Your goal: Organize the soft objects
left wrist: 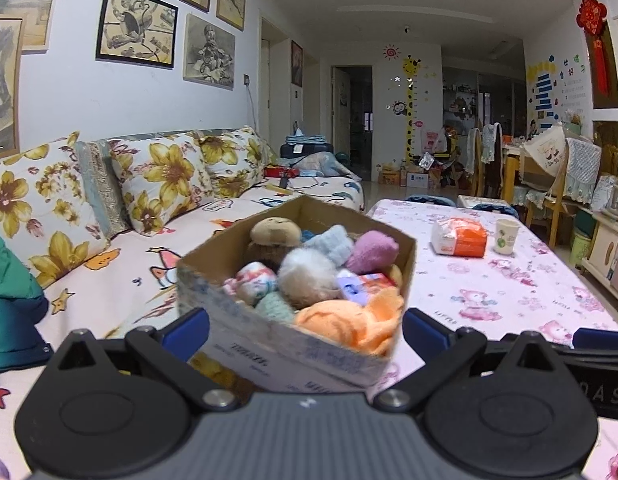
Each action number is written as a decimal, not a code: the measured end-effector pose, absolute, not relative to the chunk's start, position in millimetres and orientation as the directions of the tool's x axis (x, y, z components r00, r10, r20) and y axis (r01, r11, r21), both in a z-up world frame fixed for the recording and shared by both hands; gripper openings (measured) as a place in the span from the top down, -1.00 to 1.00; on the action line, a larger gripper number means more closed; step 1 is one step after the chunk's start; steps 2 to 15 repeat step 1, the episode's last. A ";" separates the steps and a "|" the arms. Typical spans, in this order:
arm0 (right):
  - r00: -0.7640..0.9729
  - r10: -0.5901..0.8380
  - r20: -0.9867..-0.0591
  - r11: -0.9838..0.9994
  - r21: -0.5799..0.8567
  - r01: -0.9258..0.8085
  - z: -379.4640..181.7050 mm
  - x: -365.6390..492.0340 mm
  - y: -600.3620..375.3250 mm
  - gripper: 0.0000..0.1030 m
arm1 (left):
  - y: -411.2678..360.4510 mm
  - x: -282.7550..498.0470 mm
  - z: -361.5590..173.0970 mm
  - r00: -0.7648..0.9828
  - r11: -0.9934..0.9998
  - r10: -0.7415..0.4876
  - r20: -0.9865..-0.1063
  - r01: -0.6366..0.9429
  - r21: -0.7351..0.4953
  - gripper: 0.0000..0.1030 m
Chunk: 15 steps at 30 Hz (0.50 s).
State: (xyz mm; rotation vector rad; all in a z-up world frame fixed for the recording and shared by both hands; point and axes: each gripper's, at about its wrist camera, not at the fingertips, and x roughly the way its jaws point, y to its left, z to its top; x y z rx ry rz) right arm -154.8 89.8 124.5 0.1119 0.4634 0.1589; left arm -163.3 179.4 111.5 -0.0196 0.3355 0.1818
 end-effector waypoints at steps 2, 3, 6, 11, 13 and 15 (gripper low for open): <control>0.886 0.171 -0.431 0.982 0.150 -0.117 125.2 -153.8 84.6 -1.00 | 174.1 -160.8 112.9 0.930 0.985 0.169 -0.326 -0.174 0.013 -0.98; 0.886 0.171 -0.431 0.982 0.150 -0.117 125.2 -153.8 84.6 -1.00 | 174.1 -160.8 112.9 0.930 0.985 0.169 -0.326 -0.174 0.013 -0.98; 0.886 0.171 -0.431 0.982 0.150 -0.117 125.2 -153.8 84.6 -1.00 | 174.1 -160.8 112.9 0.930 0.985 0.169 -0.326 -0.174 0.013 -0.98; 0.886 0.171 -0.431 0.982 0.150 -0.117 125.2 -153.8 84.6 -1.00 | 174.1 -160.8 112.9 0.930 0.985 0.169 -0.326 -0.174 0.013 -0.98; 0.886 0.171 -0.431 0.982 0.150 -0.117 125.2 -153.8 84.6 -1.00 | 174.1 -160.8 112.9 0.930 0.985 0.169 -0.326 -0.174 0.013 -0.98; 0.886 0.171 -0.431 0.982 0.150 -0.117 125.2 -153.8 84.6 -1.00 | 174.1 -160.8 112.9 0.930 0.985 0.169 -0.326 -0.174 0.013 -0.98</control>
